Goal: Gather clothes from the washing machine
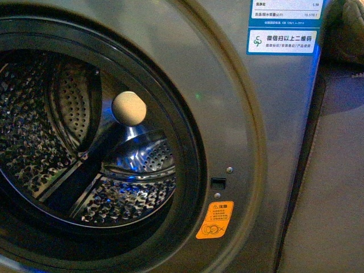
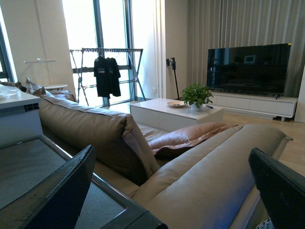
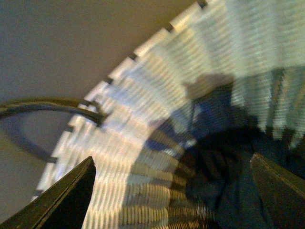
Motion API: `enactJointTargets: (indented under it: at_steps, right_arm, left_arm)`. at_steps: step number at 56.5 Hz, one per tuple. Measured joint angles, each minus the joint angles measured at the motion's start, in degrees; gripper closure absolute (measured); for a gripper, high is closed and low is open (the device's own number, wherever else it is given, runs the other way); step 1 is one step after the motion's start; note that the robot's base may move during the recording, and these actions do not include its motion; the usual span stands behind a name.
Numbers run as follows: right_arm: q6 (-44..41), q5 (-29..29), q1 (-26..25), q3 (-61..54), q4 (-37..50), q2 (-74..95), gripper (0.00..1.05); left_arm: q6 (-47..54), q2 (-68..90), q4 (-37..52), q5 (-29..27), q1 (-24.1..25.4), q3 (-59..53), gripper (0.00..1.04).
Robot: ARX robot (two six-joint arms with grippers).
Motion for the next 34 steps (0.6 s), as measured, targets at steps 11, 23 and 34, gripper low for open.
enactJointTargets:
  at_steps: [11,23,34]
  right_arm:
    - [6.9,-6.4,2.5,-6.7,11.2,-18.3,0.07]
    - [16.2,-5.6,11.3,-11.4,19.8,-34.1,0.07]
    - [17.4,5.8,27.5,-19.2,27.8,-51.3,0.07]
  left_arm:
    - [0.0,0.0,0.0,0.0,0.0,0.0,0.07]
    - [0.0,0.0,0.0,0.0,0.0,0.0,0.07]
    - [0.0,0.0,0.0,0.0,0.0,0.0,0.07]
